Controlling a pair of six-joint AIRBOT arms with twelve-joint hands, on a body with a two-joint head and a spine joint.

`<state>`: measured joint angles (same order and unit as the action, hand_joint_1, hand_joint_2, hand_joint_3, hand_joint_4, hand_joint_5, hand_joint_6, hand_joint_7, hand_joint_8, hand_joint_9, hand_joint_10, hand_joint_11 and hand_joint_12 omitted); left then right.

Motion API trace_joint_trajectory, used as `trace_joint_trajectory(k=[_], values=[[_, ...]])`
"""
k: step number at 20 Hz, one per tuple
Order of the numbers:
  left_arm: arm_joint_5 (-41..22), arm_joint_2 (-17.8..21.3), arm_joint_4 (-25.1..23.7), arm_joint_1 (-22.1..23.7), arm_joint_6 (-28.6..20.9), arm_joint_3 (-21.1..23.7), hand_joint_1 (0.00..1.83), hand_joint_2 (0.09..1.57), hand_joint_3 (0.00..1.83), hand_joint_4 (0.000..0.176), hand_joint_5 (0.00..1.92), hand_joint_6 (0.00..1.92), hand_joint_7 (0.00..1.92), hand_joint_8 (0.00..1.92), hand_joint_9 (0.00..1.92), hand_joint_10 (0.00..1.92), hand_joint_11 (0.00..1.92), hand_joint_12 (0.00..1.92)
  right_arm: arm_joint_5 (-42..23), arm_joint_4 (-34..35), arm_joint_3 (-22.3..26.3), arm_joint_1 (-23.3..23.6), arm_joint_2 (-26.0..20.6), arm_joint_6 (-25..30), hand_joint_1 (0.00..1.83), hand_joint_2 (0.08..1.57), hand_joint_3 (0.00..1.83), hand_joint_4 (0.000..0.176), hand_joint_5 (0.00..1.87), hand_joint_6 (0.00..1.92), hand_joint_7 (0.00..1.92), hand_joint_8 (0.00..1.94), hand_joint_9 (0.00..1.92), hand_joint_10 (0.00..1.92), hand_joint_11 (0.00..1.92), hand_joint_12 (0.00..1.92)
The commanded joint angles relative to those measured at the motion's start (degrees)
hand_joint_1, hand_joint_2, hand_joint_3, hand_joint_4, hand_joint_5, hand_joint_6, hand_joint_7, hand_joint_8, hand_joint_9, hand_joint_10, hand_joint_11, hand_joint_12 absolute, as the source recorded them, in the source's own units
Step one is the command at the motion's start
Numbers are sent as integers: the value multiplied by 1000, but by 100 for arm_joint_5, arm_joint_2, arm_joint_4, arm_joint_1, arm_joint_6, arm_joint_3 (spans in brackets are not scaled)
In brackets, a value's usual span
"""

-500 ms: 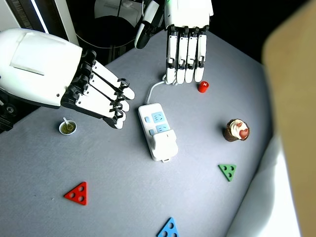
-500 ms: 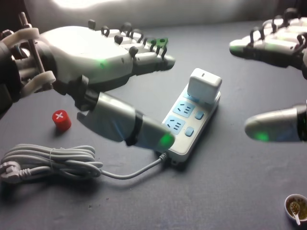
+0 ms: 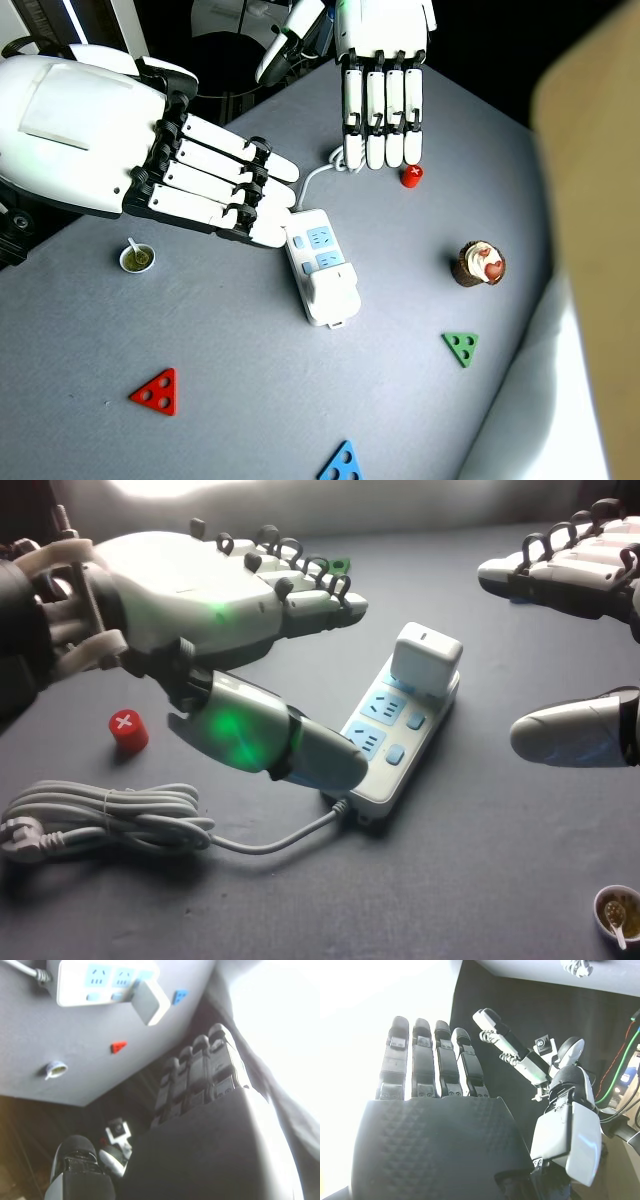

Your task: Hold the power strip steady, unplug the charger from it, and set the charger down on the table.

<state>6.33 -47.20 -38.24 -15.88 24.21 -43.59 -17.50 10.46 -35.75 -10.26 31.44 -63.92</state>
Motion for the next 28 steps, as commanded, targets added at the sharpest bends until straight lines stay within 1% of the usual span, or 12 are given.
trace_joint_trajectory(k=[1, 4, 6, 10, 15, 19, 21, 23, 27, 28], values=[[-374, -69, -37, 23, 0, -6, 0, 942, 3, 0, 16, 0, 31, 1, 7, 1, 7, 3, -641, -10, -17, 52, -66, 14, 17, 977, 7, 0, 103, 0, 154, 0, 143, 1, 95, 149], [-416, -264, -54, -196, 1, -58, 0, 955, 8, 0, 9, 0, 18, 0, 3, 1, 16, 7, -641, -9, -22, 52, -58, -3, 53, 974, 2, 0, 151, 15, 185, 9, 171, 9, 116, 158], [-455, -346, -54, -361, 1, -72, 0, 938, 0, 0, 15, 2, 37, 8, 22, 8, 17, 7, -641, -9, -31, 41, -42, -3, 41, 974, 1, 0, 131, 3, 150, 1, 151, 1, 94, 147], [-429, -466, -80, -592, 1, -134, 0, 954, 5, 0, 35, 8, 61, 12, 38, 11, 23, 10, -626, -8, -95, -18, 40, -3, 1, 987, 4, 0, 132, 1, 163, 4, 153, 2, 116, 156], [-488, -746, -72, -889, 0, -274, 0, 954, 3, 0, 49, 8, 46, 1, 23, 0, 25, 11, -638, -7, -156, -82, 103, -2, 26, 988, 2, 0, 124, 3, 139, 3, 139, 4, 104, 151], [-487, -1097, -84, -1043, 0, -490, 0, 973, 9, 0, 38, 0, 47, 0, 31, 2, 19, 9, -653, -7, -152, -97, 111, -2, 66, 998, 4, 0, 126, 1, 156, 4, 157, 6, 115, 159], [-485, -1210, -89, -1092, 1, -613, 0, 973, 7, 0, 45, 7, 53, 8, 33, 8, 18, 9, -658, -7, -155, -98, 114, -2, 136, 1019, 8, 0, 142, 6, 191, 13, 185, 12, 140, 173], [-479, -1320, -99, -1138, 1, -745, 0, 970, 4, 0, 51, 8, 64, 11, 44, 11, 22, 11, -658, -7, -164, -99, 122, -2, 162, 1027, 8, 0, 145, 5, 197, 11, 191, 11, 143, 177], [-484, -1517, -123, -1259, 2, -1006, 0, 971, 4, 0, 40, 2, 60, 7, 43, 9, 25, 12, -658, -7, -188, -105, 146, -2, 164, 1033, 3, 0, 156, 3, 215, 6, 204, 6, 147, 185], [-489, -1558, -138, -1283, 12, -1064, 0, 971, 3, 0, 34, 0, 63, 7, 47, 9, 20, 10, -668, -7, -194, -107, 148, -2, 126, 1050, 7, 0, 135, 0, 200, 0, 196, 0, 138, 185]])
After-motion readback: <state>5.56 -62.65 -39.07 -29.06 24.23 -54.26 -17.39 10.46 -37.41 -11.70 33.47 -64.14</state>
